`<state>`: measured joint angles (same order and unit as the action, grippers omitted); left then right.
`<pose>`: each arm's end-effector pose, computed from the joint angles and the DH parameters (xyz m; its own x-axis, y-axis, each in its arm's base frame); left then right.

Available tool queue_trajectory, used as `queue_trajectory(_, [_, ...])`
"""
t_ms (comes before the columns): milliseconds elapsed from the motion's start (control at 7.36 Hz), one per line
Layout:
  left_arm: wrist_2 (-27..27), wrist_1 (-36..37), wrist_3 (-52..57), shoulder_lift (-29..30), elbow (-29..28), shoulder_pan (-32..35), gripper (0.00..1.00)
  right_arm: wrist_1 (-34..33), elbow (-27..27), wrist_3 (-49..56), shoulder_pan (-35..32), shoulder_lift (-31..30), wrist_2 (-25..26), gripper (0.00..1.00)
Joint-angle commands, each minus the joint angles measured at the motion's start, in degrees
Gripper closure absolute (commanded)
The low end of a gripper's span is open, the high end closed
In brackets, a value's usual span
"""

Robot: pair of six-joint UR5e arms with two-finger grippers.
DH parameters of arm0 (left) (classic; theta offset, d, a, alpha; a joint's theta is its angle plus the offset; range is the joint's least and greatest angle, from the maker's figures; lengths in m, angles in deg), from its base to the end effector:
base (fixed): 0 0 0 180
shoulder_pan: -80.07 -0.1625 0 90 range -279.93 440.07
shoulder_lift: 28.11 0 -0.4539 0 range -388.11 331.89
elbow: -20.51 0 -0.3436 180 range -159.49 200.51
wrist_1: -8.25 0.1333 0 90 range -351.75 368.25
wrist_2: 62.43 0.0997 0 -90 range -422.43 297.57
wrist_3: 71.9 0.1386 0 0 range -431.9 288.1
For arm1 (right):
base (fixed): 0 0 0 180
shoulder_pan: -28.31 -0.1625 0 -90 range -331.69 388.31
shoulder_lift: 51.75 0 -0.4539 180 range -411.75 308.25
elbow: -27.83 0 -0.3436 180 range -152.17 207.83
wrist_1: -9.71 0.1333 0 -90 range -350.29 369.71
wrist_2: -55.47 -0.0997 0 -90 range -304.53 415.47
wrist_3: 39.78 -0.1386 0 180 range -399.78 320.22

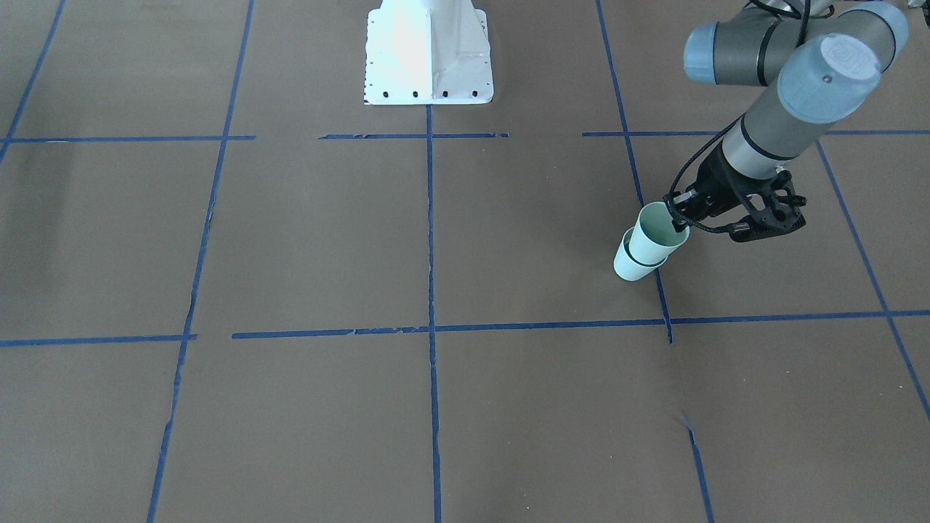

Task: Stack cups
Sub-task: 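Lower the held cup into the other green cup and open the left gripper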

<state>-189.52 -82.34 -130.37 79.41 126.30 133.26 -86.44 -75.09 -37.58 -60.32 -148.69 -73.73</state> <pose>0.3006 -0.4847 0.4428 0.6525 -0.1757 -0.7372 0.1125 0.9844 -0.1350 0.0365 -0.3872 0.6850 0.7733 -0.0550 0.6317 0.0536 0.9983 0.0213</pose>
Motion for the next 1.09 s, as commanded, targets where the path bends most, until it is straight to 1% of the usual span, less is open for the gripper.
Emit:
queue_trajectory(0, [0.0, -0.2, -0.06, 0.06, -0.4, -0.02, 1.0, 0.0, 0.0, 0.0, 0.04, 0.0, 0.0, 0.0])
queue_trajectory(136, [0.0, -0.2, -0.06, 0.06, -0.67, -0.02, 0.91, 0.0, 0.0, 0.0, 0.04, 0.0, 0.0, 0.0])
queue_trajectory(272, [0.0, -0.2, 0.29, -0.02, -0.84, -0.02, 0.47, 0.0, 0.0, 0.0, 0.04, 0.0, 0.0, 0.0])
queue_trajectory(543, [-0.09, -0.29, 0.2, -0.03, -1.28, -0.02, 0.0, 0.0, 0.0, 0.0, -0.05, 0.0, 0.0, 0.0])
queue_trajectory(951, [-0.44, -0.29, 0.73, 0.06, -0.06, 0.07, 0.0, 0.0, 0.0, 0.0, 0.04, 0.0, 0.0, 0.0])
